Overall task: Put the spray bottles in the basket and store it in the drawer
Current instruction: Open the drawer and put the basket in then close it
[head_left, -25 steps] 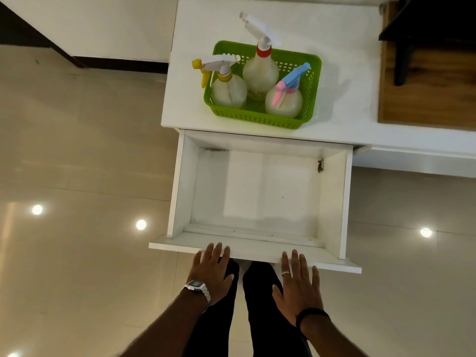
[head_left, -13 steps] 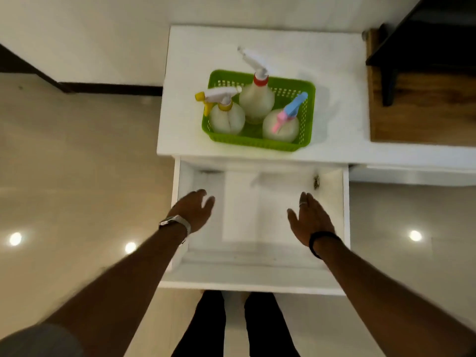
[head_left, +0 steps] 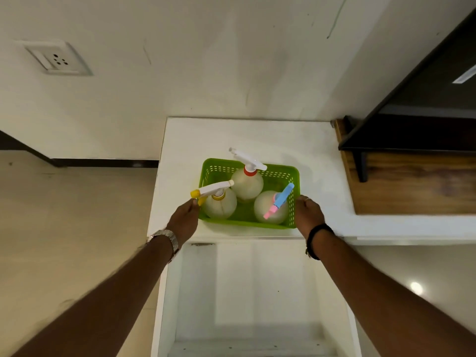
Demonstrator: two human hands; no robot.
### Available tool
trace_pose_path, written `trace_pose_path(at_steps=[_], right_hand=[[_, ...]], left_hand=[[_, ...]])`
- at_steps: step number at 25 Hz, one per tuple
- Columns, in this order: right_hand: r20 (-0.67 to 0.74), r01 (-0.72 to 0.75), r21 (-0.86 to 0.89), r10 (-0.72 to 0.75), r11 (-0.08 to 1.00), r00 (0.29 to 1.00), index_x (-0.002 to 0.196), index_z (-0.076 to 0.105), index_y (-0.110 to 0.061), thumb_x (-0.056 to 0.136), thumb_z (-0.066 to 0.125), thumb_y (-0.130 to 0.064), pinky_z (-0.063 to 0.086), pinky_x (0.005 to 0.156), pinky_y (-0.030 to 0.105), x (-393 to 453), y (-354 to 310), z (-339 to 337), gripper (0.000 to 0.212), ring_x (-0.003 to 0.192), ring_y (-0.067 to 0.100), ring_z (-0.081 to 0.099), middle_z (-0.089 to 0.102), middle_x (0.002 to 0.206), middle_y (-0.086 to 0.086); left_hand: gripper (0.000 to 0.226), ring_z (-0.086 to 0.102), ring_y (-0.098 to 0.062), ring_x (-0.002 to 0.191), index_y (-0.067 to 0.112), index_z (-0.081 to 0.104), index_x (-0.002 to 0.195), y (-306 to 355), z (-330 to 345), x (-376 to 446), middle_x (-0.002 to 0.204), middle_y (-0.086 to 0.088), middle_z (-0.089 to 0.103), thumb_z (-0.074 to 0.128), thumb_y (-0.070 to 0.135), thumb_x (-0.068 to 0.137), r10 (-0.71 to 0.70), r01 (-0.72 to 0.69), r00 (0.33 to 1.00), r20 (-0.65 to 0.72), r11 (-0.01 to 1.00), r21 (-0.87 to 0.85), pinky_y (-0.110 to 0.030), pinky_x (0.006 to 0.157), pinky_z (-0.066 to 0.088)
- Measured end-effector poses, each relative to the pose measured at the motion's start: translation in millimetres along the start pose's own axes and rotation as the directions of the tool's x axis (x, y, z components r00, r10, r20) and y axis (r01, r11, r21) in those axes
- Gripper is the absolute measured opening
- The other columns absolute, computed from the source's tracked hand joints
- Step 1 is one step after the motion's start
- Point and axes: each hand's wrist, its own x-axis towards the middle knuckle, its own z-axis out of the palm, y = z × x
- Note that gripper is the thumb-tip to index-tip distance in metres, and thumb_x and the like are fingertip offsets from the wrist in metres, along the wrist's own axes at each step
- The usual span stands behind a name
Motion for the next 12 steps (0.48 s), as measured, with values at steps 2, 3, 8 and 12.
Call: trace_pose_path(at_steps=[2,3,8,12], right_hand=[[0.005,0.003,0.044,-0.003,0.999,1.0,0.119,0.065,-0.015,0.101,0.035,-0.013,0.049,0.102,0.043,-1,2,7,0.035,0.114,0.034,0.061,0.068,0.118,0.012],[-0.006,0.01,0.051,-0.01,0.999,1.0,0.125,0.064,-0.016,0.101,0.035,-0.01,0.049,0.103,0.043,-1,2,9,0.039,0.115,0.033,0.061,0.067,0.123,0.012],[-0.084,0.027,0.025,-0.025,0.999,0.996,0.134,0.061,-0.018,0.101,0.035,-0.008,0.048,0.101,0.038,-3,13,13,0.044,0.119,0.034,0.06,0.066,0.129,0.012],[-0.106,0.057,0.083,-0.048,0.995,0.993,0.135,0.062,-0.021,0.1,0.037,-0.009,0.045,0.097,0.033,-36,35,19,0.044,0.117,0.029,0.059,0.066,0.13,0.009]], left_hand=[[0.031,0.039,-0.012,0.07,0.023,0.057,0.086,-10,7,-1,0.073,0.005,0.048,0.034,0.028,0.108,0.0,0.0,1.0,0.02,1.0,-0.024,-0.028,0.065,0.033],[0.033,0.039,-0.012,0.07,0.024,0.056,0.083,-12,9,-1,0.073,0.005,0.047,0.034,0.027,0.108,-0.001,0.002,1.0,0.025,0.999,-0.053,-0.029,0.068,0.034],[0.027,0.044,-0.02,0.091,0.023,0.06,0.097,-18,7,-9,0.089,-0.001,0.056,0.036,0.028,0.107,-0.017,0.026,0.998,0.065,0.989,-0.146,-0.042,0.09,0.045],[0.026,0.052,-0.016,0.099,0.028,0.065,0.102,-45,2,-45,0.099,0.001,0.063,0.04,0.021,0.107,-0.051,0.061,0.998,0.042,0.95,-0.305,-0.044,0.105,0.044]])
